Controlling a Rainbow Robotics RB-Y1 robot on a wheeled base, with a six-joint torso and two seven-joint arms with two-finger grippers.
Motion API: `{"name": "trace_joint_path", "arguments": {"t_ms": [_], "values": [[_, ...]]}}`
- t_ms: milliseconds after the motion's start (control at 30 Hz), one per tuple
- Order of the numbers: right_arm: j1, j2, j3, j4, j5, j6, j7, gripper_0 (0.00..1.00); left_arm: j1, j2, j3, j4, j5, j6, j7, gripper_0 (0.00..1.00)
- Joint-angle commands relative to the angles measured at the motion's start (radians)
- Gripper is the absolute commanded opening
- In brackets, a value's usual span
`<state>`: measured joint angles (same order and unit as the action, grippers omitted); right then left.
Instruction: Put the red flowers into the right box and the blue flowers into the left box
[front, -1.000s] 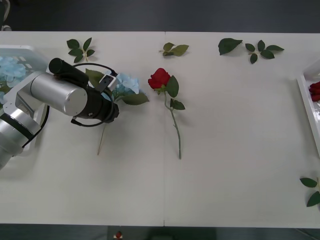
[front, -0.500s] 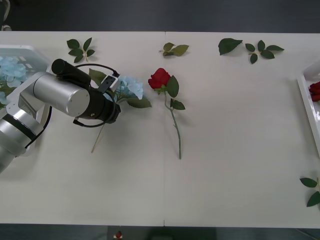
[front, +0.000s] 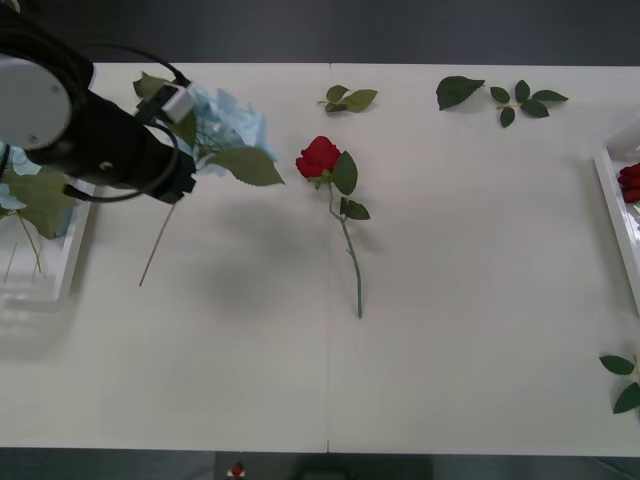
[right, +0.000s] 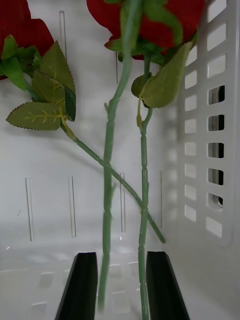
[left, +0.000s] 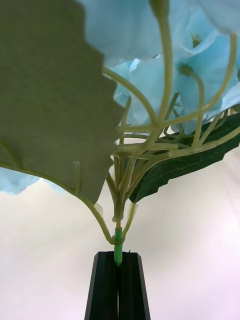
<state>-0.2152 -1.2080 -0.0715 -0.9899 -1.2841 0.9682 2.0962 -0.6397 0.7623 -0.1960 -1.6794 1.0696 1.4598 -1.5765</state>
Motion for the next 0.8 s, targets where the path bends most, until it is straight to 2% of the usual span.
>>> {"name": "trace_joint_path", "arguments": {"t_ms": [33,200,300,333,567,800], "values": [[-0.006,-0.007,-0.013,-0.004,0.002,-0.006,0.027,1.0,-0.015,0.126,0.113,-0.029,0.085,0.071,0.016,0.0],[-0.006,-0.007,-0.013,-0.003,0.0,-0.005,0.03,1.0,-0.003,0.255,0.231,-0.028,0.161,0.119,-0.06,0.0],[-0.006,-0.007,-0.013,-0.004,-0.009,-0.005,0.035,1.0,0.055,0.307,0.313,-0.026,0.171,0.094,-0.119,0.0],[-0.006,-0.005,-0.013,-0.004,-0.017,0.001,0.036,1.0,0.1,0.319,0.372,-0.022,0.173,0.074,-0.142,0.0],[-0.019,-0.005,-0.013,-0.036,-0.061,0.057,-0.005,1.0,0.268,0.33,0.596,0.047,0.191,-0.007,-0.243,0.0],[-0.075,0.051,-0.013,-0.184,0.055,0.164,-0.211,1.0,0.393,0.359,0.653,0.165,0.184,-0.133,-0.329,0.0]]}}
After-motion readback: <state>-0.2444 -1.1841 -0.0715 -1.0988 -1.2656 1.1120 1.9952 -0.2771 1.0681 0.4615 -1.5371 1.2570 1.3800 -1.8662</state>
